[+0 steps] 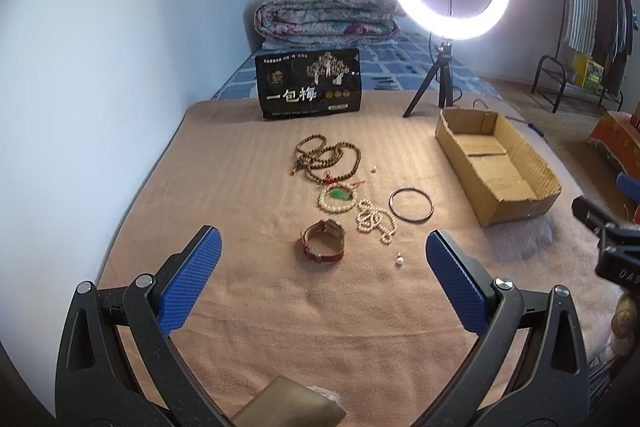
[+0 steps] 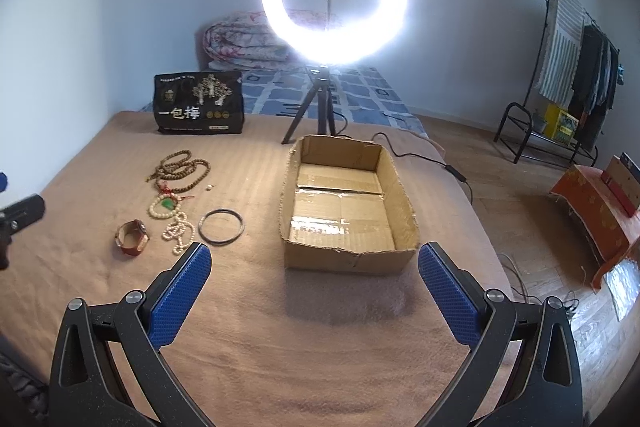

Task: Organize jewelry
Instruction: 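Move left tool to the red-strap watch while right tool approaches the pearl necklace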

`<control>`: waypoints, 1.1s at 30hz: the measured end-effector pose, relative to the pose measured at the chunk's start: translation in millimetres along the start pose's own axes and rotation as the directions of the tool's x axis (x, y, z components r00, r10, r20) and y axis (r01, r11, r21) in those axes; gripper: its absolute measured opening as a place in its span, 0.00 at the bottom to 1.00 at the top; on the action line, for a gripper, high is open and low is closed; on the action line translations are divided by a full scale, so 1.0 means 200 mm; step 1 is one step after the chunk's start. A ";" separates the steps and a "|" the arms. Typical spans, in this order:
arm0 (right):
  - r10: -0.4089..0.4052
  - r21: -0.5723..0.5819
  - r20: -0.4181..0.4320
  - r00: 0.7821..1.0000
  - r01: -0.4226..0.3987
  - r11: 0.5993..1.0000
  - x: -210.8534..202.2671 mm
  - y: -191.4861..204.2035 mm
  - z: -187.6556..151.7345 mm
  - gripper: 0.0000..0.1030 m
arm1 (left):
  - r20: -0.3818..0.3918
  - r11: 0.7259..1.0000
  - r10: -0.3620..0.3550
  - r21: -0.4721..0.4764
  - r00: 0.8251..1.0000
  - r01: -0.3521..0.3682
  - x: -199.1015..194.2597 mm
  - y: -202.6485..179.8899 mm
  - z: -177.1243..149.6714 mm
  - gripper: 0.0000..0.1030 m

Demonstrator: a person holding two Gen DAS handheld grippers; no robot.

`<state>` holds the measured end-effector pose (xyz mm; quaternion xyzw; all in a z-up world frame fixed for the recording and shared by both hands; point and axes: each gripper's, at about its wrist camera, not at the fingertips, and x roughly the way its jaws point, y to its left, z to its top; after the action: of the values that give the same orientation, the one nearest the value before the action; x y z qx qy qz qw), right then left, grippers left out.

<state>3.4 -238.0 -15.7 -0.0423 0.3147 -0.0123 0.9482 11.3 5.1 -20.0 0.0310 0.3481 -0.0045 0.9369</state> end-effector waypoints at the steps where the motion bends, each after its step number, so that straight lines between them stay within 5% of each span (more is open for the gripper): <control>1: 0.010 -0.008 0.005 1.000 -0.010 1.000 0.00 0.01 0.00 0.99 | -0.005 1.000 0.008 0.001 1.000 -0.008 0.01 0.01 -0.01 1.00; 8: 0.097 -0.102 -0.012 0.995 -0.097 0.990 0.05 0.15 -0.02 0.99 | -0.070 0.999 0.037 0.000 0.997 -0.038 0.10 0.13 -0.08 1.00; 19: 0.219 -0.141 -0.099 0.971 -0.231 0.963 0.22 0.26 0.06 0.99 | -0.125 0.999 -0.030 -0.021 0.992 0.028 0.24 0.23 -0.05 0.99; 23: 0.261 -0.073 -0.180 0.948 -0.277 0.958 0.34 0.26 0.10 0.99 | -0.152 0.999 -0.035 0.002 0.988 0.035 0.32 0.23 -0.02 0.85; 33: 0.408 -0.001 -0.353 0.842 -0.436 0.900 0.61 0.41 0.10 0.58 | -0.279 0.985 -0.174 -0.056 0.945 0.164 0.57 0.23 -0.01 0.52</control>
<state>113.4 -161.9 -80.4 -0.0077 0.4772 0.2024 0.8552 97.1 52.7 -92.9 -0.0137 0.4797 -0.0747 0.8742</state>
